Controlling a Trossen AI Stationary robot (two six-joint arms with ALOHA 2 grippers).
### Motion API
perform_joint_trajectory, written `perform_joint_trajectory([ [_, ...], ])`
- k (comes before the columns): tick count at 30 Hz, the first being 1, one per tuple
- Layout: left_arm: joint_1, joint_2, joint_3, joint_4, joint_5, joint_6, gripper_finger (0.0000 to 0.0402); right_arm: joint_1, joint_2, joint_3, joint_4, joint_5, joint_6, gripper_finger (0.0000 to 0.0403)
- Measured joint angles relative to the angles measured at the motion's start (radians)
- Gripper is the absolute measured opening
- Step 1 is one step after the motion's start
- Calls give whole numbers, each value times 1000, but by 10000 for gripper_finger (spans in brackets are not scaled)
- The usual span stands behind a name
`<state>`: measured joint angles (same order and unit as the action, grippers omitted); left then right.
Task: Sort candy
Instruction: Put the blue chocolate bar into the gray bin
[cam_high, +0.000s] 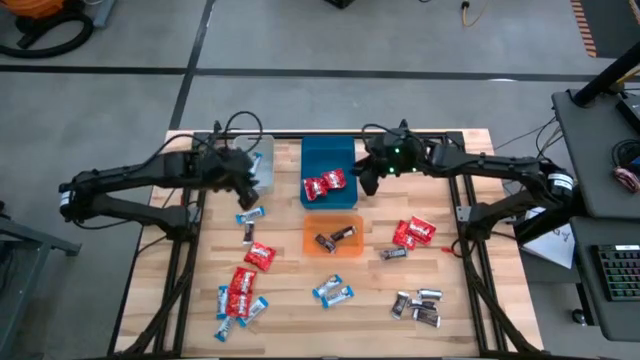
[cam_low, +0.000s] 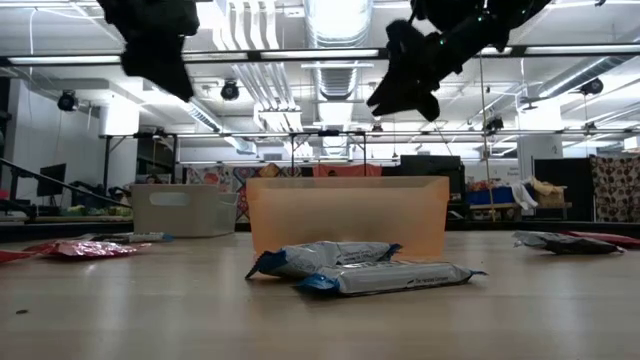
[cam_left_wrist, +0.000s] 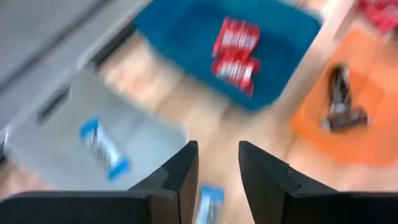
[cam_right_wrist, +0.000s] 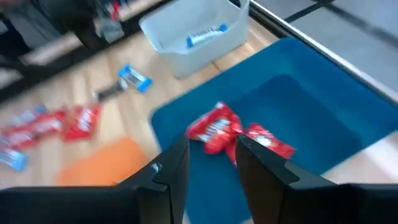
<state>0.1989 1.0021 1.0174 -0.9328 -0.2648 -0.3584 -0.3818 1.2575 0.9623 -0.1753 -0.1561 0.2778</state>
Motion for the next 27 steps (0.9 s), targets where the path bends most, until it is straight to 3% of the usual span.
perform_joint_trajectory([
  [3, -44, 15, 31, -153, 61, -61, 89, 46, -4, 0, 6, 6, 64, 106],
  [5, -81, 19, 19, -161, 81, -45, 84, 73, -5, 0, -31, 4, 63, 99],
  [8, -119, 15, -45, -80, 95, 35, 78, 115, -4, -4, -77, 62, 59, 91],
  [14, -143, 18, -257, 189, 221, 156, 76, 172, 4, -49, -84, 157, -9, 91],
  [19, -143, 49, -366, 319, 156, 118, 76, 206, 4, -121, 46, 156, -79, 92],
  [27, -142, 137, -438, 325, 46, -105, 80, 207, 4, -163, 106, 159, -62, 91],
])
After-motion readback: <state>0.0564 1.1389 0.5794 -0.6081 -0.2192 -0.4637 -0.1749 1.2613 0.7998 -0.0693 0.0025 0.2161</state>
